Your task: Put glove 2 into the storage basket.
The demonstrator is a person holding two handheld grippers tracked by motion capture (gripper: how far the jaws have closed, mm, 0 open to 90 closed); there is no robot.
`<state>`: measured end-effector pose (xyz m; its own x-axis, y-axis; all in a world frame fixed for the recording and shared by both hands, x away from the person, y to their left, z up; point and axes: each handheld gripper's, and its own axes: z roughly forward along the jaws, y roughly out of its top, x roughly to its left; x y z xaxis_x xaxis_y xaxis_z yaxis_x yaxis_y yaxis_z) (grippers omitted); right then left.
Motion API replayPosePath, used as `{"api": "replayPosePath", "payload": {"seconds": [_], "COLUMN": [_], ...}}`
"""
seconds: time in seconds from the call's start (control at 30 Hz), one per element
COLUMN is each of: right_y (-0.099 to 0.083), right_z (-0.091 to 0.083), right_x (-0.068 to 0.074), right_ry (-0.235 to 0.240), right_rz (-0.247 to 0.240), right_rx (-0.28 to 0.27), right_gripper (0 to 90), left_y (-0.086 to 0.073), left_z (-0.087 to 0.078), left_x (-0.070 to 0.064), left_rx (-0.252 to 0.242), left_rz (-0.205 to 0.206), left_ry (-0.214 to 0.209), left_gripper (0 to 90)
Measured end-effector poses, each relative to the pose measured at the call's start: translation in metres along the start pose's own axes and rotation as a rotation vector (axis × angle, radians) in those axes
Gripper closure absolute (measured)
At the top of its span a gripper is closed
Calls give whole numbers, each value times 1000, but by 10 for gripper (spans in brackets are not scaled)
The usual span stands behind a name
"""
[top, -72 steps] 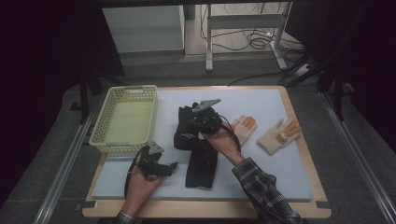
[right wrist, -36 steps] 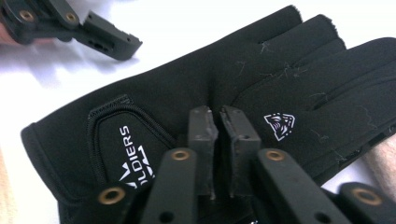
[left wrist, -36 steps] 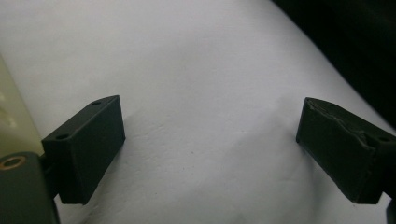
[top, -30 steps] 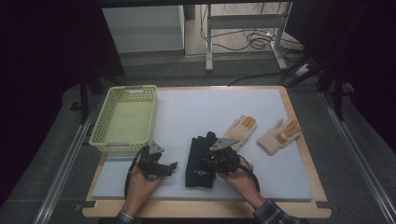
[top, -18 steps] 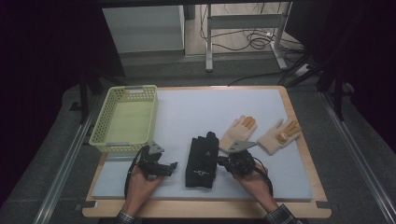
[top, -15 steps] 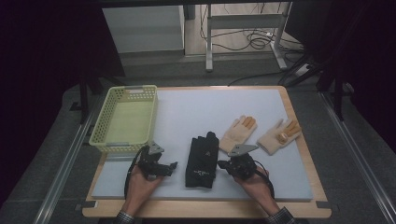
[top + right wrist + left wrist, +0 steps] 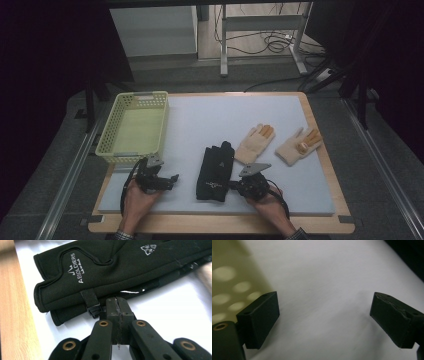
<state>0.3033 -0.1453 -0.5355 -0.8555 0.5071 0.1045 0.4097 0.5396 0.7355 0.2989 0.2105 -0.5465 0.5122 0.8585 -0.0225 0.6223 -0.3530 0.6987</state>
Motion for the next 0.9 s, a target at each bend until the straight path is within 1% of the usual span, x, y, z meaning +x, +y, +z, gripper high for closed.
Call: {"api": "replayPosePath", "payload": {"seconds": [0.1, 0.2, 0.3, 0.33, 0.4, 0.43, 0.5, 0.7, 0.8, 0.9], "right_y": [4, 9, 16, 18, 23, 25, 30, 40, 42, 41], "right_z": [6, 13, 21, 24, 30, 33, 38, 51, 53, 51], "right_x": [4, 7, 10, 11, 12, 13, 14, 17, 17, 17], "right_ry": [5, 2, -6, -7, -13, -18, -24, -48, -48, -37], "right_rz": [-3, -13, -25, -23, -27, -26, -33, -53, -60, -52], "right_rx": [-1, 0, 0, -1, 0, 1, 0, 1, 1, 4], "right_gripper": [884, 884, 884, 884, 884, 884, 884, 884, 882, 867], "left_y": [-6, -11, -12, -12, -12, -12, -12, -13, -13, -13], "left_z": [-1, -3, -2, -2, -2, -2, -2, -3, -3, -3], "left_x": [6, 12, 12, 12, 12, 12, 12, 14, 14, 14], "left_rx": [12, 5, -1, 0, 2, 8, 3, 10, 11, 12], "left_rz": [-11, -31, -19, -18, -20, -14, -20, 6, 7, 8], "left_ry": [12, -16, -22, -23, -25, -25, -26, -40, -39, -40], "left_gripper": [68, 63, 60, 55, 46, 45, 43, 47, 48, 47]}}
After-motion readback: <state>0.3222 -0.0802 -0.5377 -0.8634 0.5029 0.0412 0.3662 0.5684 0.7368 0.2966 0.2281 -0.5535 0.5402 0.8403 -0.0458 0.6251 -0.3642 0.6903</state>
